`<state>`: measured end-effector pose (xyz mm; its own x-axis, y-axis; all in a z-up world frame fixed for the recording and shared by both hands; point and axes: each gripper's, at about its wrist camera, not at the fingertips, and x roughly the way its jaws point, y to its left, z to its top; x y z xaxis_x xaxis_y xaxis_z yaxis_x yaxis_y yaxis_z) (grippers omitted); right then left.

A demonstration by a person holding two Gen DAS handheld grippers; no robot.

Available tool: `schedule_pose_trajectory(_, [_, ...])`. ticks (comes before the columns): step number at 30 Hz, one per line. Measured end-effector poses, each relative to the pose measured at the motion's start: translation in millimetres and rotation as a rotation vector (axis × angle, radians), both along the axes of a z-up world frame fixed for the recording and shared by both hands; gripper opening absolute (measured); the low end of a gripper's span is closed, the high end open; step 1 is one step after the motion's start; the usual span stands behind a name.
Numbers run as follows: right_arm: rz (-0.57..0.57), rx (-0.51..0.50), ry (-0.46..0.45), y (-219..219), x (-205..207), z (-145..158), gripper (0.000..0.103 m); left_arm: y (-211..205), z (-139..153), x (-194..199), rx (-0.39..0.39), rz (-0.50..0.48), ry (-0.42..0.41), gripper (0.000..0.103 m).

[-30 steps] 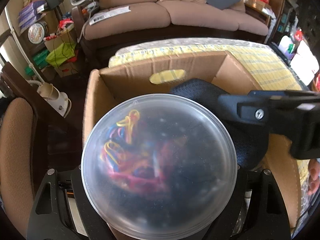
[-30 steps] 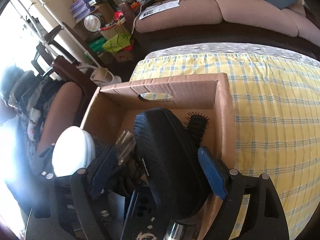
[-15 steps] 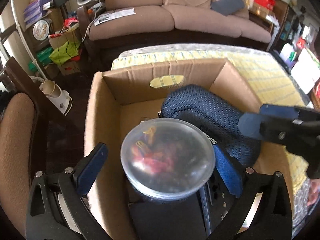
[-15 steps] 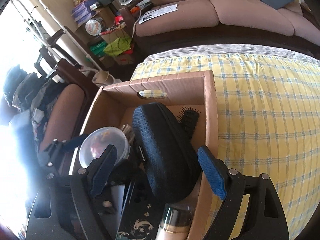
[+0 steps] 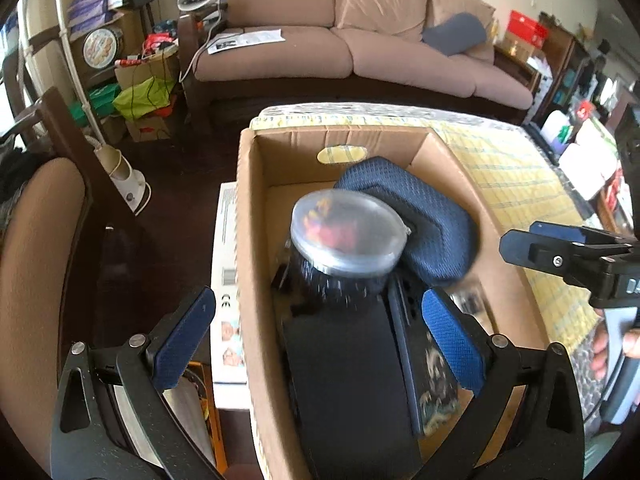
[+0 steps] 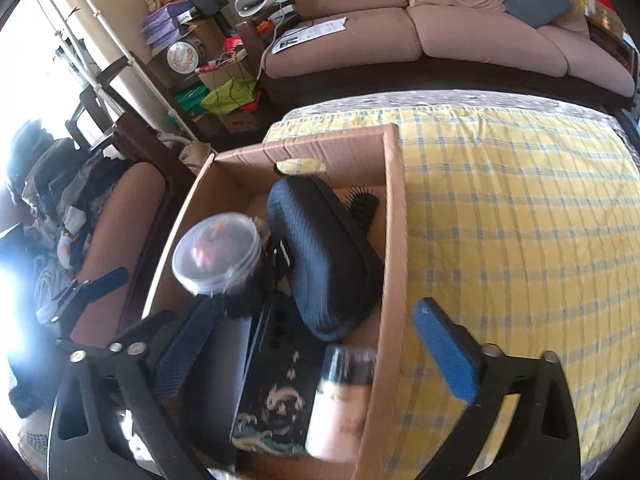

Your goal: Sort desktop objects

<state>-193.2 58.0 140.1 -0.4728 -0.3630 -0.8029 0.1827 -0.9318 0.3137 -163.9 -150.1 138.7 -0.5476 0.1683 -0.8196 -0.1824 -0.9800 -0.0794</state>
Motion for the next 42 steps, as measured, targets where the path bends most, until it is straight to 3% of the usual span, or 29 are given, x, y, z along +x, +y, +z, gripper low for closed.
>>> schedule_pose_trajectory(13, [-0.037, 0.104, 0.055, 19.4, 96.0, 8.4, 0.103, 13.7, 15.7, 106.5, 0.031, -0.003, 0.056, 0.103])
schedule_pose_trajectory(23, [-0.056, 0.158, 0.116, 33.7, 160.1, 11.1, 0.103, 38.1, 9.9, 157.6, 0.08, -0.021, 0.059, 0.103])
schedule_pose_trajectory(32, [-0.103, 0.184, 0.137, 53.9, 202.6, -9.3, 0.103, 66.4, -14.8, 193.7, 0.063, -0.019, 0.063, 0.103])
schedule_pose_trajectory(42, [-0.156, 0.237, 0.131, 85.0, 219.7, -47.0, 0.103, 91.4, -53.6, 211.9, 0.037, 0.035, 0.074, 0.103])
